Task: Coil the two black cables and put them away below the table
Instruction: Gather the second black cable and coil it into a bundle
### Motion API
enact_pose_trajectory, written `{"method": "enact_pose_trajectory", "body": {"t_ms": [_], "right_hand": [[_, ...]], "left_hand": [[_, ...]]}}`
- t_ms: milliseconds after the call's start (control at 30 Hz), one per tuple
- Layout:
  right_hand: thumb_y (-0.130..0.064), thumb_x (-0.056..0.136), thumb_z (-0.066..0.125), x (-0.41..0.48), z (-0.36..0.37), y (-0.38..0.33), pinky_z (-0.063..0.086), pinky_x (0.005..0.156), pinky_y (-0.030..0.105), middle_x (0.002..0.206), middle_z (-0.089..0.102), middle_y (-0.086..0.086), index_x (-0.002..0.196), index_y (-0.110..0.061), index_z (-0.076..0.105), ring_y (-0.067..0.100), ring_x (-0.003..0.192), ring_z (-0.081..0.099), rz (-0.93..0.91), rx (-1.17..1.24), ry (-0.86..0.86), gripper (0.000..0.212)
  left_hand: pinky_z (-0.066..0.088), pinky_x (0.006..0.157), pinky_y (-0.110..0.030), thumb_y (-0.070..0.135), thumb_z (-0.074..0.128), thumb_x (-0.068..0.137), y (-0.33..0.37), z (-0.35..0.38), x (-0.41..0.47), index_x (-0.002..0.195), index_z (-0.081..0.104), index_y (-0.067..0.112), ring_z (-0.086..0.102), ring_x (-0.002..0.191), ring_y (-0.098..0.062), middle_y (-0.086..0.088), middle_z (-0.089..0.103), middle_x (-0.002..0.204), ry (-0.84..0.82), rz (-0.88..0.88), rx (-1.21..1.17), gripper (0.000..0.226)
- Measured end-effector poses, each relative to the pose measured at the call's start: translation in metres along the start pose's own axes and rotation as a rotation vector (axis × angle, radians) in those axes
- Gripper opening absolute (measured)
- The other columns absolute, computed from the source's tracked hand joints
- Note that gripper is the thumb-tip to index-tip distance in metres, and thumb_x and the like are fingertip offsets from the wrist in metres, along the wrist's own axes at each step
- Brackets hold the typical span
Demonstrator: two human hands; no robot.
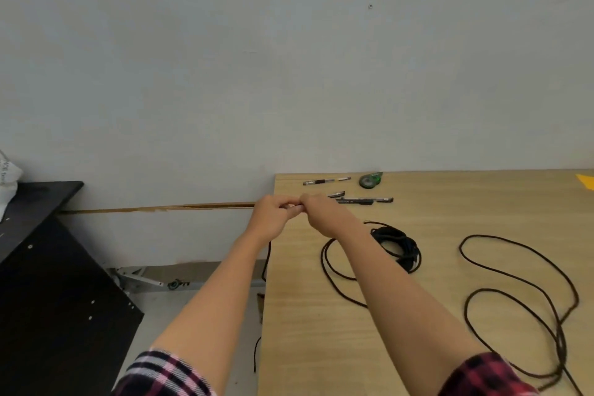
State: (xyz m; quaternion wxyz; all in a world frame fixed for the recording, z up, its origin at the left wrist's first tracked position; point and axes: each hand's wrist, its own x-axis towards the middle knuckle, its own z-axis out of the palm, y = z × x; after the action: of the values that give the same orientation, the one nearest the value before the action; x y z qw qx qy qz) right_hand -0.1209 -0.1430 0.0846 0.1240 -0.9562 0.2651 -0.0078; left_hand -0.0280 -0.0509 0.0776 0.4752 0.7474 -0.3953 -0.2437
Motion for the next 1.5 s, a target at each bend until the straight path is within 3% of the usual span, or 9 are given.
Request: {"method": "enact_pose_trajectory", "body": {"t_ms": [300,433,633,700,833,1067,1200,1367,1500], "right_hand": [[0.004,0.09,0.048,-0.019,-0.036,0.095,0.046,0.081,0.036,0.114,0.061,0.016,0.115,0.001,0.051,0.032,0.105,0.059,0.622,0.046,0.445,0.025],[-0.005,0.084,0.055,-0.02,-0.044,0.091,0.033,0.103,0.046,0.125,0.054,0.02,0.122,-0.004,0.047,0.038,0.119,0.044,0.838,-0.067,0.324,0.039],[-0.003,0.082,0.054,-0.005,-0.029,0.011,0.005,0.115,0.055,0.158,-0.007,0.016,0.151,-0.02,-0.008,0.037,0.145,-0.001,0.192,-0.24,0.396,0.095],[0.003,0.083,0.046,-0.003,-0.026,0.001,0.0,0.115,0.049,0.157,0.016,0.01,0.152,-0.018,-0.002,0.027,0.145,0.011,0.018,-0.202,0.334,0.086],[0.003,0.09,0.039,0.005,-0.037,0.032,0.036,0.088,0.035,0.115,0.062,0.015,0.123,-0.005,0.05,0.032,0.108,0.053,-0.033,-0.145,0.262,0.035],[0.008,0.092,0.035,-0.022,-0.072,0.111,0.044,0.078,0.038,0.112,0.06,0.026,0.118,0.006,0.055,0.039,0.102,0.057,0.648,0.503,0.767,0.033],[-0.007,0.093,0.047,-0.023,-0.075,0.113,0.034,0.104,0.051,0.14,0.037,0.025,0.138,-0.001,0.034,0.041,0.126,0.037,0.95,0.339,0.476,0.047],[-0.021,0.089,0.06,-0.007,-0.04,0.06,0.005,0.115,0.056,0.158,-0.016,0.009,0.151,-0.025,-0.007,0.039,0.144,-0.005,0.358,0.057,0.278,0.092],[-0.027,0.099,0.041,-0.001,-0.022,0.06,0.006,0.115,0.05,0.139,0.047,0.01,0.123,-0.016,0.051,0.031,0.136,0.031,0.198,0.196,0.169,0.028]], "left_hand": [[0.033,0.055,-0.024,0.022,0.064,0.088,-0.028,-0.023,-0.002,0.07,0.066,0.005,0.04,0.053,-0.013,0.001,0.047,0.055,0.03,0.009,0.161,0.025],[0.03,0.052,-0.025,0.027,0.059,0.091,-0.021,-0.021,0.006,0.073,0.066,0.006,0.043,0.055,-0.014,-0.003,0.052,0.058,0.149,0.002,0.236,0.029],[0.037,0.061,-0.033,0.017,0.057,0.09,0.032,0.012,0.024,0.073,0.065,0.001,0.05,0.063,-0.024,-0.011,0.058,0.063,0.153,0.15,0.307,0.025],[0.038,0.06,-0.032,0.007,0.054,0.086,0.043,0.013,0.026,0.068,0.063,0.006,0.052,0.064,-0.024,-0.008,0.061,0.062,0.152,0.196,0.311,0.02],[0.035,0.056,-0.017,0.02,0.066,0.085,0.045,0.0,0.026,0.075,0.068,0.007,0.046,0.055,-0.006,0.007,0.052,0.057,0.088,0.219,0.235,0.016],[0.028,0.054,-0.023,0.021,0.061,0.09,0.003,-0.025,0.018,0.056,0.052,0.02,0.037,0.053,-0.012,0.002,0.042,0.055,0.062,0.092,0.207,0.035],[0.032,0.057,-0.024,0.023,0.056,0.093,0.003,-0.023,0.02,0.068,0.062,0.016,0.041,0.057,-0.012,0.001,0.047,0.059,0.103,0.051,0.171,0.026],[0.036,0.061,-0.021,0.023,0.055,0.093,0.039,0.005,0.026,0.071,0.063,0.013,0.04,0.056,-0.009,0.002,0.045,0.06,0.061,0.117,0.047,0.025],[0.032,0.054,-0.018,0.021,0.059,0.091,0.052,0.006,0.027,0.072,0.066,0.012,0.037,0.046,-0.001,0.008,0.042,0.052,-0.004,0.157,0.029,0.022]]}}
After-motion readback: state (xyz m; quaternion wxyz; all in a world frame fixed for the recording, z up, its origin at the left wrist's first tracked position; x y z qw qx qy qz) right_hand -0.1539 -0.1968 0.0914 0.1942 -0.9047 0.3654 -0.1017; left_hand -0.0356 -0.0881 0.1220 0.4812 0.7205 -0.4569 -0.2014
